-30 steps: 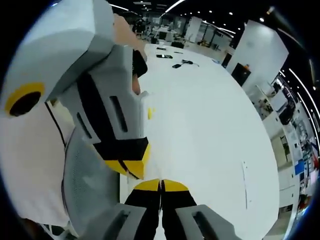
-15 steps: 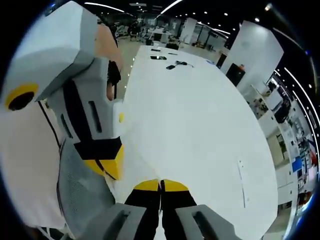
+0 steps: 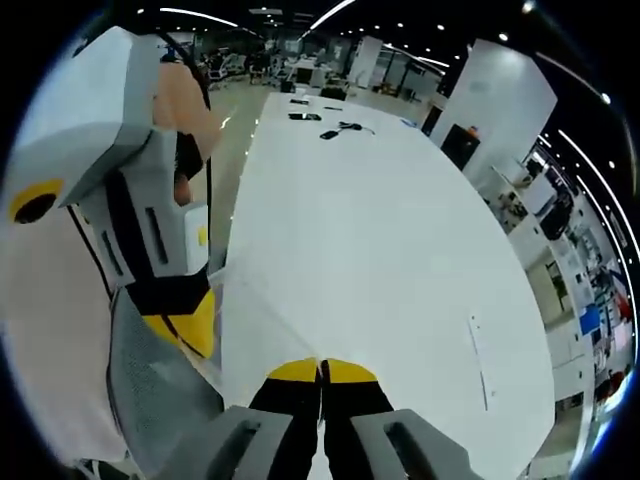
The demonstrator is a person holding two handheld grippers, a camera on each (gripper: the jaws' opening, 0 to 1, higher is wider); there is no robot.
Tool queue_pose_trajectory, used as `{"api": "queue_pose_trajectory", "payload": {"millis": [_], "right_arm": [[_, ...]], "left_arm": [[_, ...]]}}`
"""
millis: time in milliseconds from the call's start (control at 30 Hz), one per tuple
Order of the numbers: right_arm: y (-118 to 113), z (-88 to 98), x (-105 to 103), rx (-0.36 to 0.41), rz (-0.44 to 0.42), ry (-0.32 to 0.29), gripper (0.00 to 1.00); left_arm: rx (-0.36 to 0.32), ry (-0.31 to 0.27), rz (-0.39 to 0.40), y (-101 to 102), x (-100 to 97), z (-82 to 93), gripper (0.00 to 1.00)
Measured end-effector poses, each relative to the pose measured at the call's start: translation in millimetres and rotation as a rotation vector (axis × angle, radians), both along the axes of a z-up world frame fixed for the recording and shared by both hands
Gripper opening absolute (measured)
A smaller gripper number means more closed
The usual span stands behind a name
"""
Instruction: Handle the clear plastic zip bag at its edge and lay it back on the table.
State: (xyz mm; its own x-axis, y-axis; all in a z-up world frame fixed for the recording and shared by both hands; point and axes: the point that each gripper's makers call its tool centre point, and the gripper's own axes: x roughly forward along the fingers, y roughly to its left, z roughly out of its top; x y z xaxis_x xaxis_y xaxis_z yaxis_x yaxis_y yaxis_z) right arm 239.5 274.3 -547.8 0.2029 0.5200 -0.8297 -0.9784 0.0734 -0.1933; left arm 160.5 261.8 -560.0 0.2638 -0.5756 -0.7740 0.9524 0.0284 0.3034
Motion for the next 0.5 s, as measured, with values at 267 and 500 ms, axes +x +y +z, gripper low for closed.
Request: {"api": "queue_pose_trajectory", "payload": {"millis": [267, 500], "right_arm": [[-0.9, -0.4, 2.2, 0.006, -0.006, 0.001, 0.0], [-3.0, 2.7, 8.0, 0.01, -0.018, -0.016, 0.0]], "left_arm": [[0.003, -0.002, -0.011, -0.9, -3.8, -0.6, 0.0], [0.005, -0.007, -0.021, -1.6, -5.9, -1.5, 0.0]]}}
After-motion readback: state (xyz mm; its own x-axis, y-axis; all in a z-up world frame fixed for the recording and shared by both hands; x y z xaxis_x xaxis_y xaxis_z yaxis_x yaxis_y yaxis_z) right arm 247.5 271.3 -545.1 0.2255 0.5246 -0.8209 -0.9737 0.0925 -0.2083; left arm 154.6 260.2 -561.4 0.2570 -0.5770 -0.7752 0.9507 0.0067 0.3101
